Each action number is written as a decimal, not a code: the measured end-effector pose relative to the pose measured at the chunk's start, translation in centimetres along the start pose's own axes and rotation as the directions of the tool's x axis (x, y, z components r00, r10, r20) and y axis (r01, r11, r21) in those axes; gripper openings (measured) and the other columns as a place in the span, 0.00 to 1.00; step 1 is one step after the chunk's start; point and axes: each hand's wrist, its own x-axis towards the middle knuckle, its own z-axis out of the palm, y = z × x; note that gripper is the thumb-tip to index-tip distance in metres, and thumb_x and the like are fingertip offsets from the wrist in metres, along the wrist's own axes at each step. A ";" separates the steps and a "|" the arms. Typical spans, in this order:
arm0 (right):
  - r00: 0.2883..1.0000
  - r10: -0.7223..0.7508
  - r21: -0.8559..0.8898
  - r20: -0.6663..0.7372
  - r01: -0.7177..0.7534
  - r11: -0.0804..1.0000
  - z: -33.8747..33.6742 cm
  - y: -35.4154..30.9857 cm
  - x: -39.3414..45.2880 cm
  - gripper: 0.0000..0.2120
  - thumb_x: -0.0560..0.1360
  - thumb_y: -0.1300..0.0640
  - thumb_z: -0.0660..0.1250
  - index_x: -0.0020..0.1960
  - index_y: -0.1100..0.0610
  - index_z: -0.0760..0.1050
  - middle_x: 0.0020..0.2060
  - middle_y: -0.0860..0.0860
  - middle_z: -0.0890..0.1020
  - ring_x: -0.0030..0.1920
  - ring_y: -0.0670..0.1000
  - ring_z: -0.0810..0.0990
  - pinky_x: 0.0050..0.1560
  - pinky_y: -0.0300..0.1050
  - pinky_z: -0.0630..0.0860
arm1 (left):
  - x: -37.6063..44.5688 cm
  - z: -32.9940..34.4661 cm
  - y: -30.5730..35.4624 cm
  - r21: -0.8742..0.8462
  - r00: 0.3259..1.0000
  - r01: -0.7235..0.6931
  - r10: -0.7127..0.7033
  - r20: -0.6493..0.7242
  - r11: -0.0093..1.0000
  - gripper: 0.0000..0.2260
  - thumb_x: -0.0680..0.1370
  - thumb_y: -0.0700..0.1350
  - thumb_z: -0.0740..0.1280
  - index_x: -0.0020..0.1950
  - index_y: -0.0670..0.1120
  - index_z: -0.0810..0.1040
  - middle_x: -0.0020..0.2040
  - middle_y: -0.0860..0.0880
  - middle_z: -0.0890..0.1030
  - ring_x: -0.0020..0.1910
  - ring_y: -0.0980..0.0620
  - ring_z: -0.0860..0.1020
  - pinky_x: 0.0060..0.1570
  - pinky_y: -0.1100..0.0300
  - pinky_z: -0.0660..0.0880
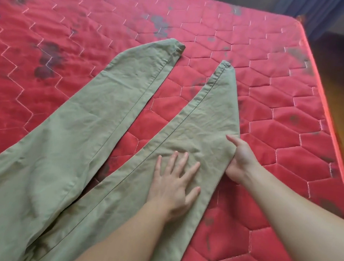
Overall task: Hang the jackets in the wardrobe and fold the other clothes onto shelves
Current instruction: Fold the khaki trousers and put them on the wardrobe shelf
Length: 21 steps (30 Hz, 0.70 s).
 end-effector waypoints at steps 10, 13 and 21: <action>0.997 -0.075 0.057 -0.032 0.076 0.995 1.4 -10.8 6.2 0.15 0.77 0.46 0.65 0.49 0.60 0.74 0.43 0.53 0.78 0.45 0.51 0.81 0.49 0.49 0.79 | 4.7 0.6 0.8 0.092 0.985 -0.149 0.156 -0.074 0.985 0.30 0.74 0.67 0.57 0.74 0.58 0.67 0.76 0.49 0.66 0.76 0.44 0.63 0.70 0.40 0.52; 0.992 -0.109 0.167 -0.057 0.118 0.979 2.4 -12.1 6.3 0.16 0.76 0.46 0.67 0.49 0.60 0.74 0.48 0.55 0.77 0.51 0.53 0.80 0.57 0.51 0.78 | 4.7 0.5 0.7 0.095 0.986 -0.148 0.154 -0.067 0.984 0.31 0.73 0.67 0.57 0.75 0.58 0.65 0.76 0.50 0.66 0.76 0.45 0.63 0.70 0.40 0.52; 0.999 0.037 0.005 0.005 -0.037 0.999 2.3 -12.4 7.0 0.19 0.76 0.42 0.65 0.42 0.58 0.77 0.30 0.53 0.83 0.30 0.53 0.84 0.39 0.48 0.78 | 4.7 0.6 0.7 0.104 0.983 -0.153 0.162 -0.089 0.983 0.31 0.73 0.68 0.57 0.74 0.58 0.67 0.76 0.49 0.67 0.75 0.44 0.63 0.70 0.39 0.52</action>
